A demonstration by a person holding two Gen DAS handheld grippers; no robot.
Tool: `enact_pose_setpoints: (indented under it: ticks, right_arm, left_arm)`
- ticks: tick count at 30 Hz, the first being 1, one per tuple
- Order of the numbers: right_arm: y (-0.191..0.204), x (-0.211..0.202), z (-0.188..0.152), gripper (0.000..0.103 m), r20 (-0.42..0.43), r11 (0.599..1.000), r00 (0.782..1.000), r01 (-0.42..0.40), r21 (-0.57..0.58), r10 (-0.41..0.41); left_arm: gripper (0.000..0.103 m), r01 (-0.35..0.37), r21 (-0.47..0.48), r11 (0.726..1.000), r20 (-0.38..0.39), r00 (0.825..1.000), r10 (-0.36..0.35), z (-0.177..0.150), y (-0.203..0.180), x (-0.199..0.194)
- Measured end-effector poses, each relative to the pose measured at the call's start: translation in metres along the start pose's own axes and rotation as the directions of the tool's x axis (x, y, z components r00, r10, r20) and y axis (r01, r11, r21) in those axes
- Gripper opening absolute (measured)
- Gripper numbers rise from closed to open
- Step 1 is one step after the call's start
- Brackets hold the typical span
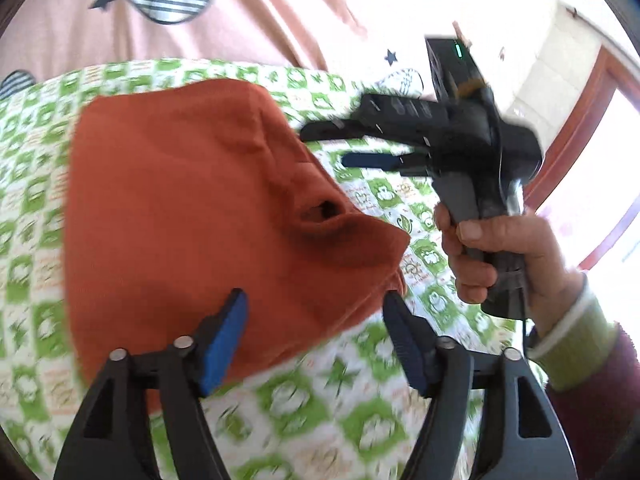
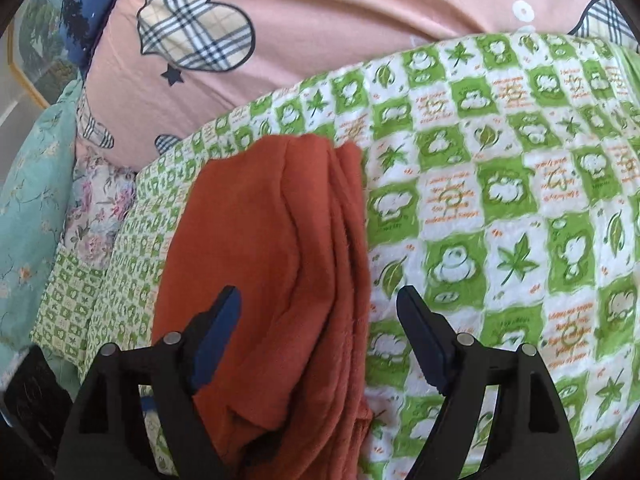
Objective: Fold small clothes
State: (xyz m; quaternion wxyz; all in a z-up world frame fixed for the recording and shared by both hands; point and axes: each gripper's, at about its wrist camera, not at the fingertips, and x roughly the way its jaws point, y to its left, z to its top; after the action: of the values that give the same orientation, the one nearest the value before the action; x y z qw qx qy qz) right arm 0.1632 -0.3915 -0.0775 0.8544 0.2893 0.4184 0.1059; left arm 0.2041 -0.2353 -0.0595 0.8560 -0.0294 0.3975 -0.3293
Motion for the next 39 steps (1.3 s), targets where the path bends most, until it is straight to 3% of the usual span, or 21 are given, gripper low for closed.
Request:
enact_pose_setpoints:
  ticks: [2,5,8,10,13,16,17,18,21,23,28,34,37,39]
  right_arm:
    - [0.002,0.007,-0.003,0.081,-0.025,1.000,1.000,0.002,-0.009,-0.002]
    - [0.003,0.018,-0.003,0.081,-0.054,1.000,0.999,-0.008,-0.007,0.008]
    - [0.001,0.030,-0.002,0.081,-0.077,0.999,0.997,-0.026,0.021,0.028]
    - [0.001,0.038,-0.001,0.080,-0.098,0.999,0.995,-0.029,0.029,0.032]
    - [0.000,0.051,-0.004,0.068,-0.133,0.999,0.990,-0.034,0.042,0.039]
    - [-0.001,0.053,-0.007,0.047,-0.129,0.998,0.991,-0.035,0.061,0.043]
    - [-0.003,0.054,-0.008,0.036,-0.129,0.995,0.989,-0.055,0.081,0.065]
    - [-0.003,0.053,-0.009,0.032,-0.123,0.993,0.989,-0.068,0.096,0.080]
    - [0.009,0.044,-0.014,0.028,-0.090,0.993,0.993,-0.073,0.096,0.081]
    - [0.024,0.035,-0.018,0.027,-0.061,0.989,0.991,-0.112,0.096,0.118]
    - [0.084,0.039,-0.045,0.027,-0.064,0.977,0.976,-0.207,0.042,0.209]
    - [0.156,0.072,-0.086,0.027,-0.110,0.938,0.932,-0.346,0.014,0.346]
    - [0.175,0.093,-0.105,0.027,-0.154,0.932,0.919,-0.361,0.030,0.362]
    - [0.179,0.104,-0.116,0.027,-0.184,0.947,0.929,-0.321,0.030,0.321]
  left_arm:
    - [0.090,-0.024,-0.038,0.999,0.028,0.999,0.025,0.001,0.019,-0.019]
    - [0.094,-0.072,-0.125,0.990,0.044,0.996,0.078,0.000,0.054,-0.042]
    - [0.098,-0.086,-0.238,0.967,-0.006,0.996,0.088,0.011,0.105,-0.033]
    - [0.098,-0.057,-0.306,0.950,-0.041,0.998,0.047,0.016,0.132,-0.021]
    - [0.098,-0.006,-0.395,0.919,-0.120,0.992,-0.045,0.018,0.163,0.012]
    - [0.099,0.018,-0.381,0.924,-0.090,0.994,-0.056,0.029,0.169,0.020]
    - [0.097,0.022,-0.363,0.932,-0.097,0.993,-0.061,0.033,0.167,0.025]
    - [0.082,0.019,-0.351,0.936,-0.103,0.993,-0.058,0.036,0.165,0.029]
    - [0.040,-0.003,-0.302,0.953,-0.119,0.992,-0.035,0.037,0.156,0.040]
    - [0.026,0.012,-0.280,0.960,-0.090,0.995,-0.038,0.038,0.151,0.031]
    - [0.023,-0.005,-0.199,0.980,-0.015,1.000,0.002,0.026,0.146,-0.031]
    - [0.023,-0.095,-0.142,0.985,0.010,0.995,0.097,-0.018,0.170,-0.120]
    - [0.023,-0.125,-0.184,0.975,0.013,0.992,0.129,-0.044,0.190,-0.157]
    - [0.024,-0.147,-0.196,0.970,0.011,0.988,0.152,-0.065,0.197,-0.172]
